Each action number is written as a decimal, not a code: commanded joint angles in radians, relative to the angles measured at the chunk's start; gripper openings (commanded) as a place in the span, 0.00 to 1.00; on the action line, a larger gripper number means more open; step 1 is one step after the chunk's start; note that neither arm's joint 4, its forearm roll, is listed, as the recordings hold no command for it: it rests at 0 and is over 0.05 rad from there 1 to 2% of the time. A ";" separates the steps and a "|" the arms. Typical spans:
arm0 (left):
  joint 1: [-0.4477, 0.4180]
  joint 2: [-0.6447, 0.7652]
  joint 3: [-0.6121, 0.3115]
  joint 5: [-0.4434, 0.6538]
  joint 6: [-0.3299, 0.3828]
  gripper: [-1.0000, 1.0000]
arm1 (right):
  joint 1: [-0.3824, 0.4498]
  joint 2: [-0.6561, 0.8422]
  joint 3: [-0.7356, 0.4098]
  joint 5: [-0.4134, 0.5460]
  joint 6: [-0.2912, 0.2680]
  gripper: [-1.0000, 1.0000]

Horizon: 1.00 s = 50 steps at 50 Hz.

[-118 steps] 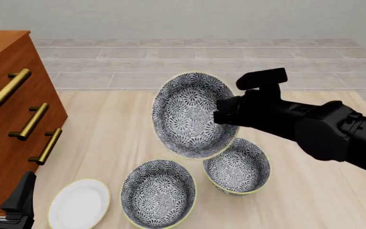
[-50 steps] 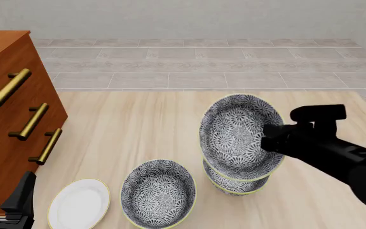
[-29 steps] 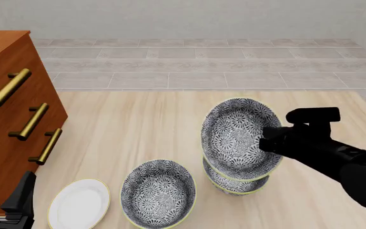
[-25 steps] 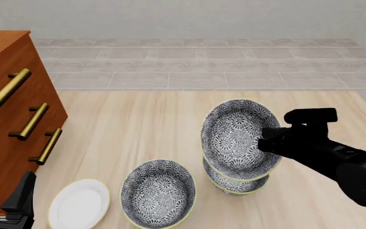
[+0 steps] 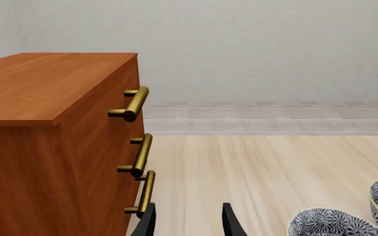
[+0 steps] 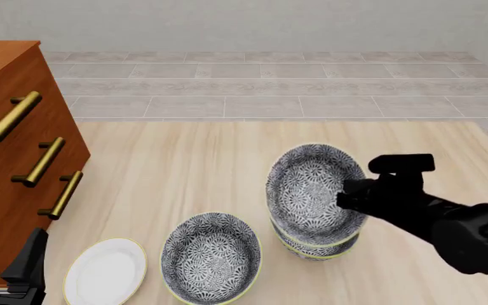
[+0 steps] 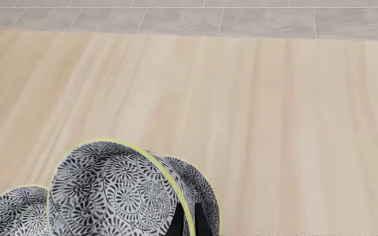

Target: Stack the bowl at the front on the bowl in the middle.

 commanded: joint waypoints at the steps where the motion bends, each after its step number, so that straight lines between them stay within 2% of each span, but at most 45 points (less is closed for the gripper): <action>1: 0.000 0.000 0.000 0.000 0.000 1.00 | 0.002 0.016 0.010 -0.022 0.025 0.00; 50: 0.000 0.000 0.000 0.000 0.000 1.00 | -0.004 0.067 0.055 -0.095 0.044 0.00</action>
